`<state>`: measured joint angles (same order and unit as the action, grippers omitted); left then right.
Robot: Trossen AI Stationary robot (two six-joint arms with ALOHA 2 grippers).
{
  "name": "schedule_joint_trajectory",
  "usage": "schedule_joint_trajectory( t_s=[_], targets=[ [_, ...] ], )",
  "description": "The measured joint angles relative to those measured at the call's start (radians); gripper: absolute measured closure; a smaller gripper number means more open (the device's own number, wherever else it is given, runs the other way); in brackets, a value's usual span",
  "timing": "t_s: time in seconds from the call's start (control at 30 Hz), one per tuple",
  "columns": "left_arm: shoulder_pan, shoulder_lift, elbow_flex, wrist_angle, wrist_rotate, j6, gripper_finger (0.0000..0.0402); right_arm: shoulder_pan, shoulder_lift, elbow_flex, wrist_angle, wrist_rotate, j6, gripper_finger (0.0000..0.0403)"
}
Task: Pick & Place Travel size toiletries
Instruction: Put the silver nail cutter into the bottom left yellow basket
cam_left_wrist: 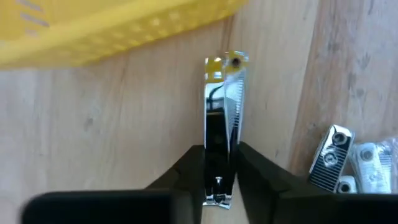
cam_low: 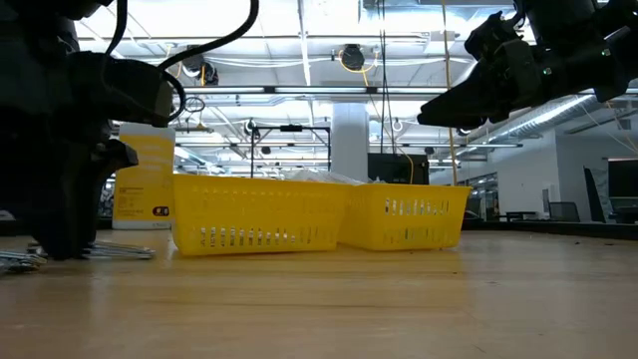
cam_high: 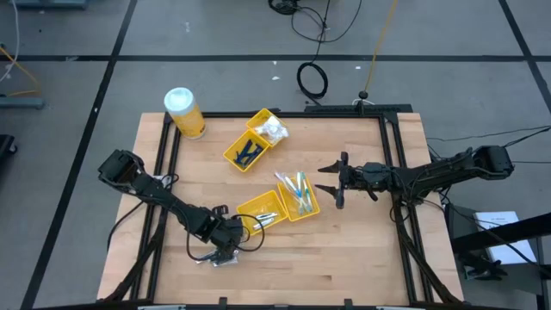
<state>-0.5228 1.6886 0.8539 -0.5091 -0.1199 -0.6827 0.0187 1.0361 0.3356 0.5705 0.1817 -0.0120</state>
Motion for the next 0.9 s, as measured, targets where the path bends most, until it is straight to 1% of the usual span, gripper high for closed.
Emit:
schedule_joint_trajectory(
  t_s=[0.07, 0.1, 0.17, 0.37, 0.5, 0.57, 0.67, 0.73, 0.9],
  targets=[
    [0.000, 0.000, 0.000, -0.002, 0.015, 0.000, 0.0357, 0.000, 0.000, 0.000, 0.000, 0.000, 0.000, 0.0161],
    [0.001, 0.000, 0.000, -0.002, 0.027, 0.000, 0.0369, 0.000, 0.000, 0.000, 0.000, 0.000, 0.000, 0.0161],
    [0.002, 0.000, 0.000, -0.004, 0.045, -0.007, 0.0371, 0.000, 0.000, 0.000, 0.000, 0.000, 0.000, 0.0161],
    [-0.020, -0.007, 0.000, -0.012, 0.040, -0.061, 0.0366, 0.000, 0.000, 0.000, 0.000, 0.000, 0.000, 0.0161],
    [-0.036, -0.061, -0.005, -0.021, 0.100, -0.098, 0.0367, 0.000, 0.000, 0.000, 0.000, 0.000, 0.000, 0.0161],
    [-0.043, -0.108, -0.006, -0.033, 0.095, -0.116, 0.0367, 0.000, 0.000, 0.000, 0.000, 0.000, 0.001, 0.0161],
    [-0.067, -0.187, -0.004, -0.037, 0.044, -0.151, 0.0367, 0.000, 0.000, 0.000, 0.000, 0.000, 0.001, 0.0161],
    [-0.081, -0.232, -0.003, -0.042, -0.009, -0.162, 0.0367, 0.000, 0.000, 0.000, 0.000, 0.000, 0.001, 0.0161],
    [-0.069, -0.338, -0.003, -0.010, -0.228, -0.184, 0.0367, 0.000, 0.000, 0.000, 0.000, 0.000, 0.001, 0.0161]
  ],
)
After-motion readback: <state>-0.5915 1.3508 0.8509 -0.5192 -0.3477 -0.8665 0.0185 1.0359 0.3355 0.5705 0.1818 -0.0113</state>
